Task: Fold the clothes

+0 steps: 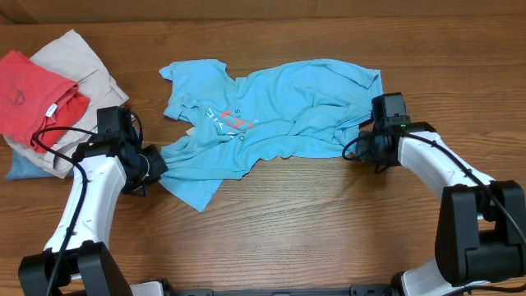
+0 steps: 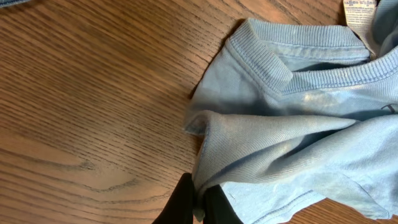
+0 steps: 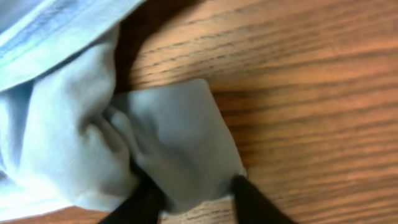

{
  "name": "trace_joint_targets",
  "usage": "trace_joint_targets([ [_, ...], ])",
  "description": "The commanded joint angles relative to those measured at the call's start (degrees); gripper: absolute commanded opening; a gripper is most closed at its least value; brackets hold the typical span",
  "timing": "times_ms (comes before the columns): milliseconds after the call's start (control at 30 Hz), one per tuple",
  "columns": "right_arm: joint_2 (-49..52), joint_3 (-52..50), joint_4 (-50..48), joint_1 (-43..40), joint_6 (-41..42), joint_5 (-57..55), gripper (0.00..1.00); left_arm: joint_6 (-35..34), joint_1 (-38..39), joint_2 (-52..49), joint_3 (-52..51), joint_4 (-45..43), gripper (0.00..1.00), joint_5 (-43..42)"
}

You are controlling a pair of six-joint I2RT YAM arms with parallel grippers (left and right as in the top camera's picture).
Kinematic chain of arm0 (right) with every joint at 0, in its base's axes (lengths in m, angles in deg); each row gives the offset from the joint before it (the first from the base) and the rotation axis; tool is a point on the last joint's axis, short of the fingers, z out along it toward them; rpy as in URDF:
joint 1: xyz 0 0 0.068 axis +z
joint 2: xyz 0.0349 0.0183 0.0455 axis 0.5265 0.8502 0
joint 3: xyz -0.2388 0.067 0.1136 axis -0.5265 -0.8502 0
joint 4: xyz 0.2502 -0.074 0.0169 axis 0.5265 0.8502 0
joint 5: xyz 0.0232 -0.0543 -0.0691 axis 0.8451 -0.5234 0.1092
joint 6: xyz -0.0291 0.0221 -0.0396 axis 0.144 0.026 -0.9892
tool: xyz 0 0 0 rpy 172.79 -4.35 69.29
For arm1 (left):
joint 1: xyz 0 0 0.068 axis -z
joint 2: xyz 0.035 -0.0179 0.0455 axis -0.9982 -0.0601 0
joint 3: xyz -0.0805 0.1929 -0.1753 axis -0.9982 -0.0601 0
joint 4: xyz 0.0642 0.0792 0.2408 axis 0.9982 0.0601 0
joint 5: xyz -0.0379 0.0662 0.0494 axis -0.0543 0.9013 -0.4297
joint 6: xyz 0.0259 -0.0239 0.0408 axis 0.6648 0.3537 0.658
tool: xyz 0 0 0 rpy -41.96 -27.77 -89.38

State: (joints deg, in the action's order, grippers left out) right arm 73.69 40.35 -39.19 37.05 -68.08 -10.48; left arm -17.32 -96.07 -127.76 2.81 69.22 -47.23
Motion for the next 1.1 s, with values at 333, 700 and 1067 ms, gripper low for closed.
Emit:
trace_joint_targets([
  [333, -3.69, 7.98, 22.51, -0.09, -4.83, 13.07, 0.04, 0.87, -0.17, 0.33, 0.24, -0.50, 0.04, 0.63],
  [700, -7.37, 29.55, 29.38, -12.57, 4.04, 6.43, 0.60, 1.09, -0.17, 0.33, 0.24, -0.44, 0.04, 0.37],
  [1067, -2.78, 22.16, 29.53, -14.99, 3.34, 6.40, 0.65, 1.42, -0.17, 0.33, 0.24, -0.57, 0.05, 0.37],
])
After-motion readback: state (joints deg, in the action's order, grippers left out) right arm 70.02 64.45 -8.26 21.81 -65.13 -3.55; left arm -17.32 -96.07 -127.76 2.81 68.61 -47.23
